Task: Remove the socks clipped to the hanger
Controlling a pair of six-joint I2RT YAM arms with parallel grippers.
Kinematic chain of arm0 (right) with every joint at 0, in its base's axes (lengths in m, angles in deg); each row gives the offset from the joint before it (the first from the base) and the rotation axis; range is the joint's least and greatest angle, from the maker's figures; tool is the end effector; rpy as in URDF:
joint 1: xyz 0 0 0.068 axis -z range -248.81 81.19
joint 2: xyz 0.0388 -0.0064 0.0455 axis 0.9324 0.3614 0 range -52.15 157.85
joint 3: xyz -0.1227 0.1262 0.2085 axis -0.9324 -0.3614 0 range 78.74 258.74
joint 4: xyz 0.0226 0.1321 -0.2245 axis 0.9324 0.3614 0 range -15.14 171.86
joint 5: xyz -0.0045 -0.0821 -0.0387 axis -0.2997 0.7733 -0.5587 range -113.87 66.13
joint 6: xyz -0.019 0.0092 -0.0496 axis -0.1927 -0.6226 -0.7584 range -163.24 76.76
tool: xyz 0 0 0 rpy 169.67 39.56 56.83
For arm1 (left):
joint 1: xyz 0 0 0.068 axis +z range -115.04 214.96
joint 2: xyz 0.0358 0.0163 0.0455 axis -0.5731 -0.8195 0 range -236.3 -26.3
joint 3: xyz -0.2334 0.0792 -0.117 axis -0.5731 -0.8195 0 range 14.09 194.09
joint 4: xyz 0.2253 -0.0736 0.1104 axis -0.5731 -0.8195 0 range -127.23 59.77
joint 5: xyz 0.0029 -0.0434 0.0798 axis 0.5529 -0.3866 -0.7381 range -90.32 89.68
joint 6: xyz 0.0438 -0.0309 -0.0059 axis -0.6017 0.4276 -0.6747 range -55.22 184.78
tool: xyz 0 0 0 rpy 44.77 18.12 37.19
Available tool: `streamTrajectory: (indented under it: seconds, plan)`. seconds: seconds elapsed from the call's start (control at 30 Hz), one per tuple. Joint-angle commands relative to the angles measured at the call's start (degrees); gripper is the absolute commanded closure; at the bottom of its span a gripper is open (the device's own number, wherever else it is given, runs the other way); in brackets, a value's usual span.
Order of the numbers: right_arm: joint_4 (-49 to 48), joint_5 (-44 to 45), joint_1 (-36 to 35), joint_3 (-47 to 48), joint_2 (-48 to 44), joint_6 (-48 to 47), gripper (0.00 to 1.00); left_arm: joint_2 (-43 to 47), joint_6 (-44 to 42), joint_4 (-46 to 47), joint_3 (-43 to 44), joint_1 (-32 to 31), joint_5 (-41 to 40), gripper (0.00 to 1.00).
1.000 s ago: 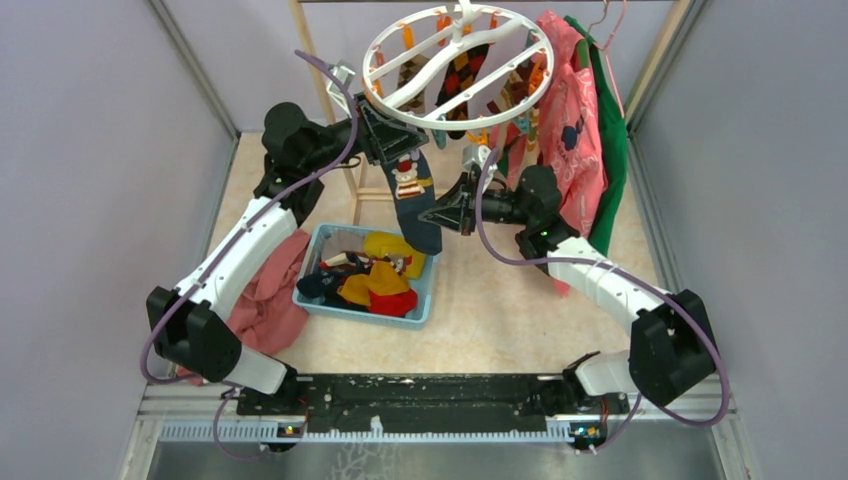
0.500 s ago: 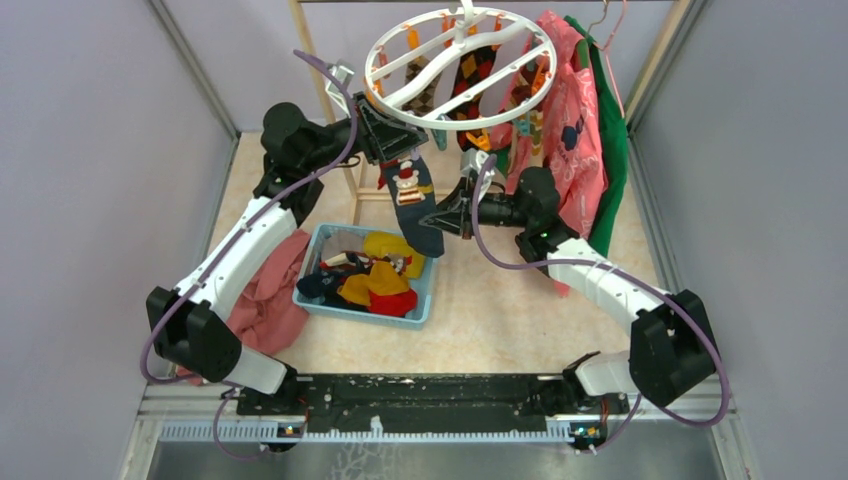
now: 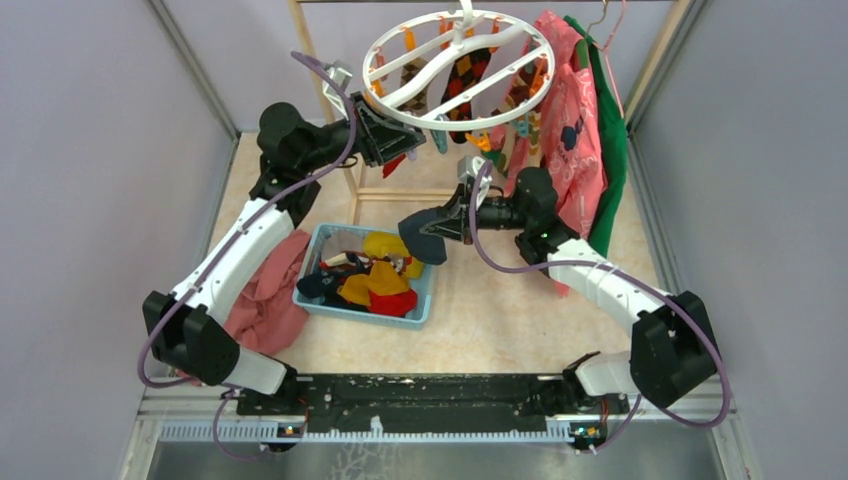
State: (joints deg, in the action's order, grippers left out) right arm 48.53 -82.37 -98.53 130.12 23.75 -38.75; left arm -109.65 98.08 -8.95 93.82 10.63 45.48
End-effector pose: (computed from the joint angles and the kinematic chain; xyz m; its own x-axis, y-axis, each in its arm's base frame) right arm 0.2420 0.1731 0.3254 -0.0510 0.0180 -0.9985 -0.9982 0.0301 0.0515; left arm 0.2918 -0.1601 0.4500 -0.2685 -0.2986 -0.9158 0.9120 0.2271 -0.3415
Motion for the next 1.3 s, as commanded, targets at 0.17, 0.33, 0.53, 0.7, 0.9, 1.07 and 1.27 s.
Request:
streamTrajectory:
  seconds: [0.17, 0.33, 0.53, 0.7, 0.9, 1.07, 1.27]
  plan:
    - [-1.2, -2.8, -0.7, -0.5, -3.9, -1.9, 1.0, 3.7, -8.4, -5.9, -1.3, 0.9, 3.9, 0.36]
    - [-1.7, -3.7, -0.7, -1.5, -4.5, -2.0, 1.0, 7.8, -16.2, -11.0, -5.0, 1.8, 3.8, 0.13]
    - [-2.7, -4.5, -1.5, -2.5, -4.8, -1.7, 1.0, 13.3, -30.7, -23.3, -9.7, 3.2, 4.3, 0.01]
    - [-3.4, -5.2, -2.5, -2.8, -3.6, -1.2, 1.0, 17.3, -44.0, -35.3, -9.8, 3.3, 6.4, 0.01]
    - [-3.7, -5.6, -4.3, -2.6, -2.1, -0.9, 1.0, 19.4, -52.9, -46.2, -9.1, 3.1, 8.5, 0.01]
    - [-5.7, -5.5, -5.3, -2.4, -1.8, 1.4, 1.0, 18.0, -58.2, -53.2, -8.6, -0.4, 7.0, 0.01]
    - [-7.3, -4.2, -5.3, -3.7, -3.0, 2.1, 1.0, 17.2, -63.0, -54.7, -10.4, -7.0, 4.1, 0.01]
